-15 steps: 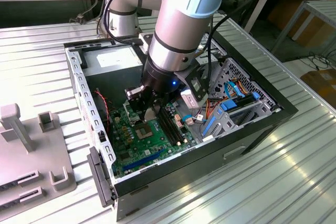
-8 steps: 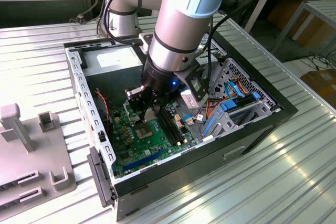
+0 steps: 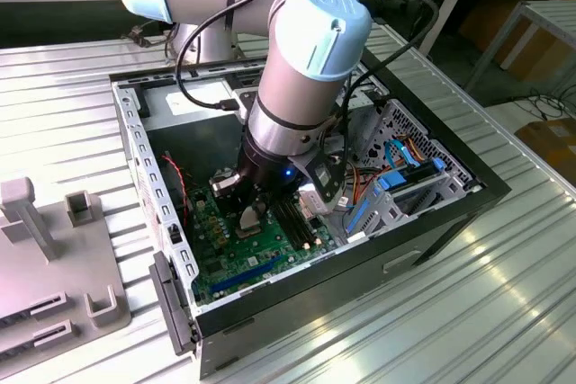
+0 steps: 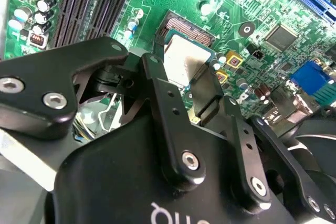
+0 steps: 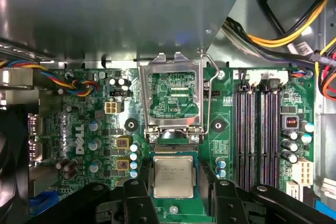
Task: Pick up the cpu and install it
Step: 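Place the cpu into insertion slot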
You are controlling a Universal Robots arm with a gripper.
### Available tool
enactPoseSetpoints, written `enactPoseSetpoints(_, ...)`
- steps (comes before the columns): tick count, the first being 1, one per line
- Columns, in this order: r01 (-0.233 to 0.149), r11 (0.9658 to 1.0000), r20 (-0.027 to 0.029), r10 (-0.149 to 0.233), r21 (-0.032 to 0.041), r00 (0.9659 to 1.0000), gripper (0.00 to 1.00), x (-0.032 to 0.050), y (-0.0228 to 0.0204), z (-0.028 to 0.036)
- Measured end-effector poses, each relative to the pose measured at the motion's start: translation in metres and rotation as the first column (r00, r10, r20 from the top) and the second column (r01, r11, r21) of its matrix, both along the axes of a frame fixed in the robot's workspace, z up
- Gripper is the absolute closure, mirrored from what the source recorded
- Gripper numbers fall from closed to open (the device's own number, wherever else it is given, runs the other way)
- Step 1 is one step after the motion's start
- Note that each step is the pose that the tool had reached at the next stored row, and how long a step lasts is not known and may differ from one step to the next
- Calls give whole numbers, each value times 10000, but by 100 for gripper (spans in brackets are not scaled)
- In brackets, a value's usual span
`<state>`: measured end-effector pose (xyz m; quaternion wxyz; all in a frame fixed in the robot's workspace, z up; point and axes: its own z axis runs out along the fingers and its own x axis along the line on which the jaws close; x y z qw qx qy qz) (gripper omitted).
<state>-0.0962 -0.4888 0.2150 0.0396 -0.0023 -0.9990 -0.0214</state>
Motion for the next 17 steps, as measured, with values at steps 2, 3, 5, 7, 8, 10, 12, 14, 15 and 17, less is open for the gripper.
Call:
enactPoseSetpoints(2,-2,10000,-1,2,-2,10000,54,1,-1,0)
enactPoseSetpoints(3,-2,10000,0,2,-2,10000,54,1,-1,0)
enactPoseSetpoints(5,-2,10000,0,2,-1,10000,54,1,-1,-11)
enactPoseSetpoints(7,-2,10000,0,2,-2,10000,54,1,-1,-39)
enactPoseSetpoints(8,-2,10000,-1,2,-3,10000,54,1,-1,-53)
enactPoseSetpoints(10,-2,10000,0,2,-2,10000,54,1,-7,-63)
enactPoseSetpoints(12,-1,10000,0,1,-1,10000,54,1,-12,-74)
enactPoseSetpoints(14,-2,10000,0,2,-1,10000,54,3,-14,-91)
enactPoseSetpoints(15,-2,10000,0,2,-2,10000,54,3,-14,-96)
enactPoseSetpoints(17,-2,10000,0,2,-1,10000,54,3,-14,-115)
